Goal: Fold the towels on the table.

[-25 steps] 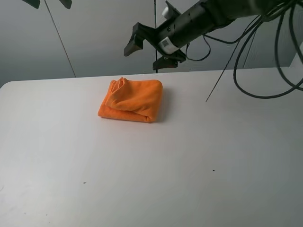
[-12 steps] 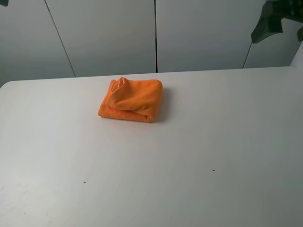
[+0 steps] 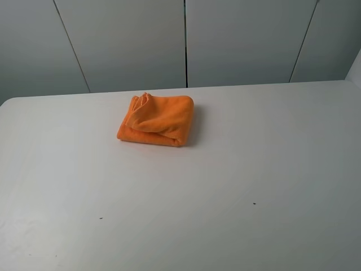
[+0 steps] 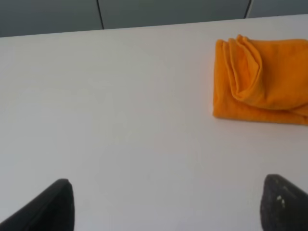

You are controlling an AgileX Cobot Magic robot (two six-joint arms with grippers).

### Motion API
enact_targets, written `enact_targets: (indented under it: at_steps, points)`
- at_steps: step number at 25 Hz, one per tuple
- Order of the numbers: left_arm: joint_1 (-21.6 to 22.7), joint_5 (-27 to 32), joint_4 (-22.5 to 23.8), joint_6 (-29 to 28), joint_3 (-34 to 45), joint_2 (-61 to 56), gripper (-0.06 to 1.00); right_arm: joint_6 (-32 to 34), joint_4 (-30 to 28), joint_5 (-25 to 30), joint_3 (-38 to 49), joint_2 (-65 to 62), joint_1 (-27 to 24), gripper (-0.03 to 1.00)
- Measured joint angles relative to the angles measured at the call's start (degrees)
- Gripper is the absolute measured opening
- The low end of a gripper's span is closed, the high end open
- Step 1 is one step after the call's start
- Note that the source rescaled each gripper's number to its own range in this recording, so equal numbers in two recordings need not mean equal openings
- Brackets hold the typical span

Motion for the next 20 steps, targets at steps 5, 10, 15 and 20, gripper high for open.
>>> enact_targets:
  at_steps: [5,10,15,20]
  points:
    - [0.0,3.7,4.6,-1.5,8.0,-15.9,1.00,0.0,-0.1,9.4,0.9,-12.3,0.0,1.00]
    - [0.0,7.0,7.6,-4.5,13.6,-31.3,1.00,-0.6,-0.1,15.7,1.1,-19.2,0.0,1.00]
    - [-0.7,11.0,7.8,-4.8,17.3,-35.5,1.00,-3.0,1.7,15.6,3.2,-22.4,0.0,1.00]
    - [-1.3,11.2,7.7,-4.8,19.8,-35.7,1.00,-9.0,9.6,11.4,8.7,-22.4,0.0,1.00]
